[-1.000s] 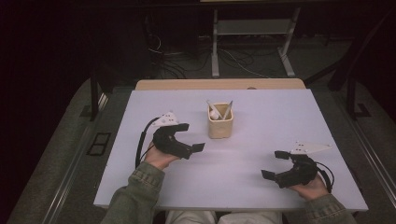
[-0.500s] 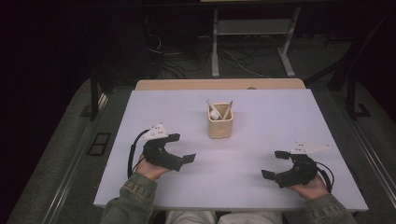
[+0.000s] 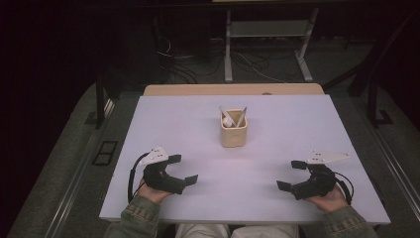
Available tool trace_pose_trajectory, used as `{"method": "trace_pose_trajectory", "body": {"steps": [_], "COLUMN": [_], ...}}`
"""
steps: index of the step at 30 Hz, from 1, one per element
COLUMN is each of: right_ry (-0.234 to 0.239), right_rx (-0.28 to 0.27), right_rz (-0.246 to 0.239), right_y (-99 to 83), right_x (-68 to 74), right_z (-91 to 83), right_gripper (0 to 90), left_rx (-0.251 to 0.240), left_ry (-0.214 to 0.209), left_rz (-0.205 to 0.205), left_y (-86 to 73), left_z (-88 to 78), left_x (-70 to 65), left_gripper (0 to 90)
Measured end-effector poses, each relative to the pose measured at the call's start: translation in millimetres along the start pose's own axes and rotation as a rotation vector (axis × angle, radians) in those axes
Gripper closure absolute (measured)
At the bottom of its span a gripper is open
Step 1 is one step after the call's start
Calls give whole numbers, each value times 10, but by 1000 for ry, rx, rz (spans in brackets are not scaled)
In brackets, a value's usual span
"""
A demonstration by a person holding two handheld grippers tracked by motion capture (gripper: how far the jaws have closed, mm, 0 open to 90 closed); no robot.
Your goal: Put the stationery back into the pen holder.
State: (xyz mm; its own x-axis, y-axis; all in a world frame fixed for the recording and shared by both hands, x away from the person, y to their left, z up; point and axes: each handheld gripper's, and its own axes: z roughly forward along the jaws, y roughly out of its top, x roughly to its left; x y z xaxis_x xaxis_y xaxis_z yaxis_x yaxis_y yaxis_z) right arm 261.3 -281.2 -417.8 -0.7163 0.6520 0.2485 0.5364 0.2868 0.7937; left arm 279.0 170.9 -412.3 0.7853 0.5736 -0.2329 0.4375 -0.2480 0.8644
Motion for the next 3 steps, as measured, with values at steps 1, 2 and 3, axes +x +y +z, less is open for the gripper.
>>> {"method": "trace_pose_trajectory", "body": {"steps": [1, 2, 3], "right_ry": [0, -1, -3], "right_rx": [0, 2, 2], "right_rz": [1, 1, -1], "right_y": [0, -1, -2], "right_x": [-1, -1, -3], "right_z": [0, 2, 7], "right_gripper": [4, 4, 4], "left_rx": [0, -6, -4], "left_ry": [1, 4, 5], "left_rz": [2, 0, 0], "left_y": [-4, -11, -16], "left_z": [0, 4, 5], "left_x": [3, 4, 4], "left_gripper": [0, 0, 0]}}
